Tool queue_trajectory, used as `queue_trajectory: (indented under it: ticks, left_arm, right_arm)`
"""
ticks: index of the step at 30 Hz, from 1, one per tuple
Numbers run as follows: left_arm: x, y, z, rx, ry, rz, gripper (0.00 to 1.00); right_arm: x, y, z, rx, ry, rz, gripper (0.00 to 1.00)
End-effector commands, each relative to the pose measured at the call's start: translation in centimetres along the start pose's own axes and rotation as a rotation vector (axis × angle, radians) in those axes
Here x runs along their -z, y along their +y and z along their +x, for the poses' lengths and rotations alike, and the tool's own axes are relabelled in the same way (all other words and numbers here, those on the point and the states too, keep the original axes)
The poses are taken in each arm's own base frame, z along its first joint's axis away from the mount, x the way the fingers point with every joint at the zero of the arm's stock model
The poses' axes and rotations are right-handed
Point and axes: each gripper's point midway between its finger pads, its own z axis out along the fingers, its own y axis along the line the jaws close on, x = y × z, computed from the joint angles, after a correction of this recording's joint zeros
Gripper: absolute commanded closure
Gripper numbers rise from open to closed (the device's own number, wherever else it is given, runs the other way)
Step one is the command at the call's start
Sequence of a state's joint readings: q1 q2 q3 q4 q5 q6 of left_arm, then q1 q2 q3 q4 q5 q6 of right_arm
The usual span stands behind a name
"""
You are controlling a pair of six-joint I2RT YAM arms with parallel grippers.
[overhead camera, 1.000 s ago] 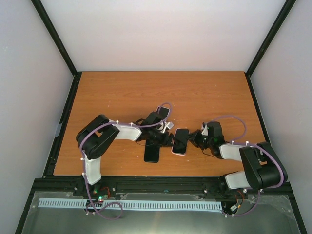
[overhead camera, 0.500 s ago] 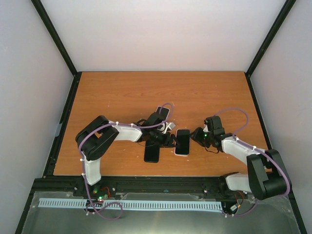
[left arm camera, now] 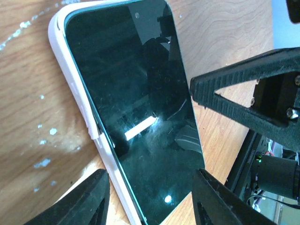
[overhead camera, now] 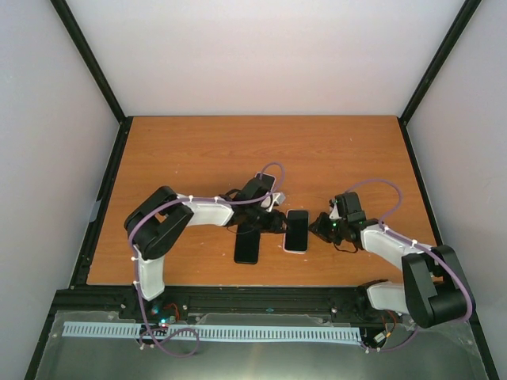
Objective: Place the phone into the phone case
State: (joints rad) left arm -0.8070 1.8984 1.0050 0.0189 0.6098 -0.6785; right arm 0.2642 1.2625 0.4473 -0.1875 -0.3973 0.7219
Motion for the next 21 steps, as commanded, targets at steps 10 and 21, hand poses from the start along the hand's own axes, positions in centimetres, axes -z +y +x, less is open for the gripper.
queue_trajectory:
  ticks: [10,21]
  left_arm:
    - [-1.7,0.7,-0.5,-0.028,0.032,0.000,0.55]
    - [-2.3,-0.6,0.7,0.015,0.070,0.120,0.66]
  right_arm:
    - [-1.1,0.5,1.1,-0.016,0.045,-0.083,0.93]
    - [-2.1,1.6,2.4,-0.039,0.082,-0.139,0.97]
